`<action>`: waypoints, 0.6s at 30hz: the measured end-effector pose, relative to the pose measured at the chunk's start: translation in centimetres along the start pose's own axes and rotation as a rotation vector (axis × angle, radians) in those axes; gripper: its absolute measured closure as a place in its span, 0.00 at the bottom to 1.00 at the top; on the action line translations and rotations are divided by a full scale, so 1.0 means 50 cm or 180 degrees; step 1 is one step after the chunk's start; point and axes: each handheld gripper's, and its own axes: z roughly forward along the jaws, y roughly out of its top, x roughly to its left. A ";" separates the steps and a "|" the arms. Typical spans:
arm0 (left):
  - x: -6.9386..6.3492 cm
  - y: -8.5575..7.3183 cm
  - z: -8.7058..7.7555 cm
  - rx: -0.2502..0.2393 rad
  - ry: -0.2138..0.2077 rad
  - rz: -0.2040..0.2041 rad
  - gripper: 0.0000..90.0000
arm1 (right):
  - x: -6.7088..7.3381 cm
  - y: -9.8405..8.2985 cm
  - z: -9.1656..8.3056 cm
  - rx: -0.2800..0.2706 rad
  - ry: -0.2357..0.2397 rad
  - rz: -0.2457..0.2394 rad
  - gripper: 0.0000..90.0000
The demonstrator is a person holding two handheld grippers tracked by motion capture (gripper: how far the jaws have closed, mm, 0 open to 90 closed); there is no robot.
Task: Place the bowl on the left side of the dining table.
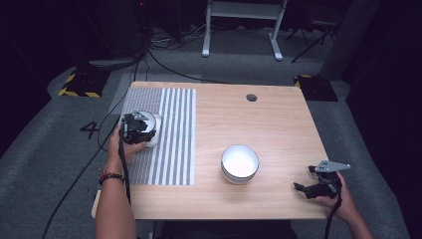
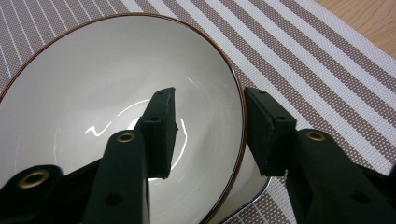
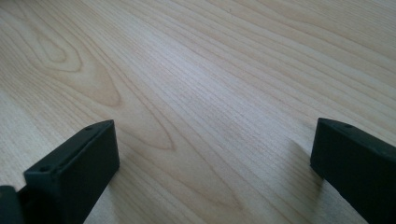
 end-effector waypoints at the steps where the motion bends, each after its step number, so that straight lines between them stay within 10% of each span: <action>1: 0.002 -0.001 -0.001 0.0021 0.0016 0.0007 0.57 | 0.000 0.000 0.000 0.0000 0.0000 0.0001 0.01; 18: -0.004 0.001 -0.010 0.0098 -0.0124 -0.0112 0.27 | 0.000 0.000 0.000 0.0001 0.0000 0.0001 0.01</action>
